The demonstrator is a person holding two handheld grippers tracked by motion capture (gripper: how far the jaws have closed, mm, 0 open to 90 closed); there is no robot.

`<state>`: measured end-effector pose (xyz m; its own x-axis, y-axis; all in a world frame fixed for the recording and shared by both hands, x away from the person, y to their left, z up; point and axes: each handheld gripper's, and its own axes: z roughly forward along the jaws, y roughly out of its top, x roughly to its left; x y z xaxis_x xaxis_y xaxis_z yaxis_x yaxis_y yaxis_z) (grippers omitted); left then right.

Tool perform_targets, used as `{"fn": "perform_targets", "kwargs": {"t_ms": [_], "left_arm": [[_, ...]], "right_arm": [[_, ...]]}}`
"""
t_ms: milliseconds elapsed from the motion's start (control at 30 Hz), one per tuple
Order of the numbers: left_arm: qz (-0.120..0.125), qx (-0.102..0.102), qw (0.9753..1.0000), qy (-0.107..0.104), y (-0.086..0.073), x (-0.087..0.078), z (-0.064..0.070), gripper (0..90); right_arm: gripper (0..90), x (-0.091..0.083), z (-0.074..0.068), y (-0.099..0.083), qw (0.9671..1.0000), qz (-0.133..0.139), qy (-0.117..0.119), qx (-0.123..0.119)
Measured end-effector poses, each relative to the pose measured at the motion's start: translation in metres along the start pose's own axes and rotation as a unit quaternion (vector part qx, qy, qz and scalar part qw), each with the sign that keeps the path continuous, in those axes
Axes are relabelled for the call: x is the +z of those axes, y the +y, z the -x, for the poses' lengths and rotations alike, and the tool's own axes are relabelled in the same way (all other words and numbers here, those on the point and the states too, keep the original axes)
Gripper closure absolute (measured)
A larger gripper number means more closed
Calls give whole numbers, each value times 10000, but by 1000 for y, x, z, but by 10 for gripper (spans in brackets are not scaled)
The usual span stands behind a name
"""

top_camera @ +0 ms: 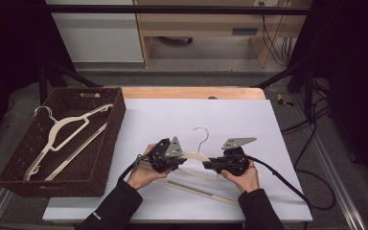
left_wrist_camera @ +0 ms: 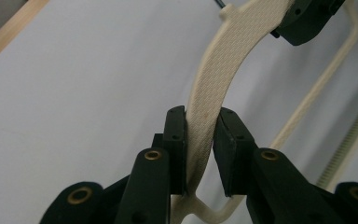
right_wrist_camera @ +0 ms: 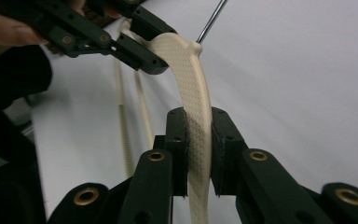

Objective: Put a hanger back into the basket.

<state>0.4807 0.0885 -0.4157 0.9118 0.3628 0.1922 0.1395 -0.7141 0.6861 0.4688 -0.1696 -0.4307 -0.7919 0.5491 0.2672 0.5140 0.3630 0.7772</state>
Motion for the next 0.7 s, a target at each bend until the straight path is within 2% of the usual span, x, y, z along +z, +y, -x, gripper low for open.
{"fn": "perform_targets", "kwargs": {"t_ms": [33,100,133,200,267,333,400,533,633,700], "left_arm": [[61,-103,9999,-40,-1,-3,0,718],[80,-157,9998,-111,-1,-13,-2,600],[192,-289,9993,-161,-2,-18,-3,562],[438,-478,9978,-121,-4,-31,-5,457],[603,-652,9959,-173,-5,-43,-9,420],[716,-746,9946,-69,-6,-54,-11,344],[846,-811,9931,-38,-7,-61,-13,334],[799,-641,9946,-159,-5,-65,-12,327],[686,-564,9956,-296,-2,-64,-9,390],[605,-509,9959,-442,-1,-61,-8,478]], "right_arm": [[811,-2,-1,0,10000,15,96,-17],[829,-7,-4,2,9997,84,224,-55],[844,-10,-5,2,9993,158,339,-43],[868,-17,-8,5,9981,283,538,-80],[871,-21,-14,9,9986,247,327,-332],[871,-24,-19,14,9982,268,384,-369],[872,-26,-22,18,9969,337,548,-446],[872,-25,-32,29,9952,290,653,-664],[872,-21,-37,33,9938,203,766,-784],[872,-19,-39,34,9933,171,797,-825]]}}
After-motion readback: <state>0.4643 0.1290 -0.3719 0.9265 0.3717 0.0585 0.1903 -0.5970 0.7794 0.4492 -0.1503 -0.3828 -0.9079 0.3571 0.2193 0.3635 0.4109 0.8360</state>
